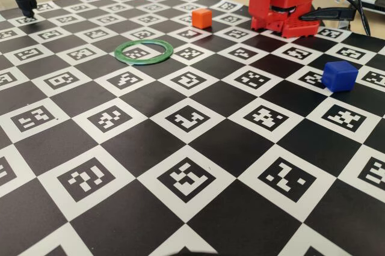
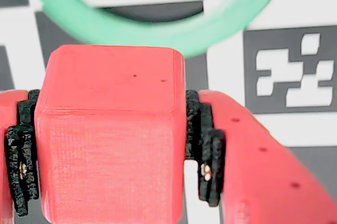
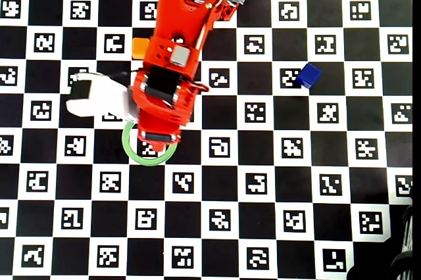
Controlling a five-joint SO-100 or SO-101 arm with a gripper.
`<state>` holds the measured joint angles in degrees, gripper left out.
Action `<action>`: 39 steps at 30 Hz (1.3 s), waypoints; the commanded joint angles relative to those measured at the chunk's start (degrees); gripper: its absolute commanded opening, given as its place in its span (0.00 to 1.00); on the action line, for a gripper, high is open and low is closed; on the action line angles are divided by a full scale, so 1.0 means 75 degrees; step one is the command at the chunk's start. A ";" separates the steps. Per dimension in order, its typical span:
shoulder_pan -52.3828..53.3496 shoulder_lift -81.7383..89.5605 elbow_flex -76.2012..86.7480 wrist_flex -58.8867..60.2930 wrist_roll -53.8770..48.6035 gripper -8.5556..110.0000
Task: Grab the red cube then put it in the green circle then put the blue cube on top and finally the orange cube on top
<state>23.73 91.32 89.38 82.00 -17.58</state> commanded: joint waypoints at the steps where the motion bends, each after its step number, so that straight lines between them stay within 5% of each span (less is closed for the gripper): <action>1: 0.0270 0.1137 0.0223 -0.0375 -0.0398 0.03; 19: 0.0105 0.0609 0.2203 -0.2777 -0.0844 0.03; 39: 0.0094 -0.0434 0.2637 -0.3703 -0.1090 0.03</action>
<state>24.79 87.01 110.04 55.02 -26.37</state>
